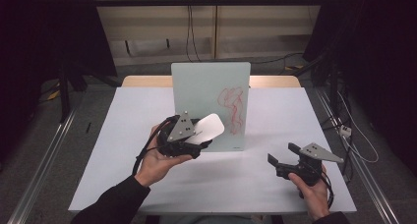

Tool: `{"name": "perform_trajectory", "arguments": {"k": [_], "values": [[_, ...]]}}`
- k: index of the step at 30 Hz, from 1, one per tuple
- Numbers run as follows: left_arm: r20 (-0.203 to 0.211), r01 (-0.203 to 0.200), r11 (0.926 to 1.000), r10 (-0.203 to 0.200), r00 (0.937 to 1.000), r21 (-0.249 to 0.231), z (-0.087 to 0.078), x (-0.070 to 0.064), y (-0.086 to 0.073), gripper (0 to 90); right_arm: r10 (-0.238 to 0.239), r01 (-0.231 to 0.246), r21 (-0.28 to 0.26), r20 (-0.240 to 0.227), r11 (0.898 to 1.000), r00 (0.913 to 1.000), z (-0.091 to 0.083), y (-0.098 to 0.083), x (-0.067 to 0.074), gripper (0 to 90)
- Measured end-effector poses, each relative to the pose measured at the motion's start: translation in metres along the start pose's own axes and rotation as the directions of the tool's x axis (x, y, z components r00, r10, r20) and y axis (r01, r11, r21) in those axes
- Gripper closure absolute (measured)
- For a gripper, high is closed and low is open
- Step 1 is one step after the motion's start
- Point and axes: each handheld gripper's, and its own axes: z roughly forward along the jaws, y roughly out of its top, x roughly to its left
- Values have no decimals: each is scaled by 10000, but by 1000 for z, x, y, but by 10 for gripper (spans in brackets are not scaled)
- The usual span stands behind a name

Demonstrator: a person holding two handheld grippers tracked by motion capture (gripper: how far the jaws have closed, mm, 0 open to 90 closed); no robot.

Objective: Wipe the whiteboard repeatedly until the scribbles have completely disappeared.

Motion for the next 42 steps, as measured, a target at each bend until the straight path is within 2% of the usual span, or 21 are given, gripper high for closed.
{"name": "perform_trajectory", "arguments": {"k": [2,8,9,13,14,19,21,23,25,27,31,33,37,38,42], "values": [[-130,-24,9999,22,9999,-128,2,2,2,311,24,-24,-4,-3,10000,10000,0,0,0,102],[-632,-523,9976,493,9968,-456,8,10,16,310,12,-12,-12,-8,10000,10000,0,0,0,101],[-740,-716,9963,679,9949,-480,10,10,20,310,20,-20,-10,-5,10000,10000,0,0,0,101],[-895,-973,9948,943,9915,-305,19,12,29,310,103,-103,-6,-64,9999,9999,0,0,-1,101],[-917,-988,9944,949,9912,-382,21,13,32,310,103,-103,-6,-64,9999,9999,0,0,-1,101],[-1296,-1376,9891,1298,9830,-527,30,18,46,310,96,-96,-15,-73,10000,9999,0,0,0,101],[-1512,-1382,9883,1272,9803,-647,34,21,50,310,74,-74,-18,-100,10000,9999,0,0,0,101],[-1732,-1572,9855,1441,9743,-646,38,23,54,310,84,-84,-7,-110,10000,9999,0,0,0,101],[-1730,-1592,9856,1472,9739,-578,42,25,56,310,84,-84,-7,-115,10000,9999,0,0,0,101],[-1777,-1715,9840,1604,9709,-487,46,26,58,310,99,-100,-19,-120,9999,9999,0,0,0,101],[-1754,-1751,9834,1644,9707,-474,54,25,62,310,110,-110,-2,-130,9999,9999,0,0,0,99],[-1801,-1864,9817,1767,9676,-383,57,24,64,310,91,-92,-15,-150,10000,9998,0,0,0,98],[-1968,-1840,9820,1723,9652,-427,62,28,69,310,102,-103,-15,-162,9999,9998,0,0,0,98],[-1946,-1803,9826,1686,9663,-438,63,30,69,310,94,-94,-15,-154,10000,9998,0,0,0,98],[-2059,-2011,9786,1883,9603,-431,66,31,71,310,140,-140,-25,-196,9999,9997,0,0,0,98]]}}
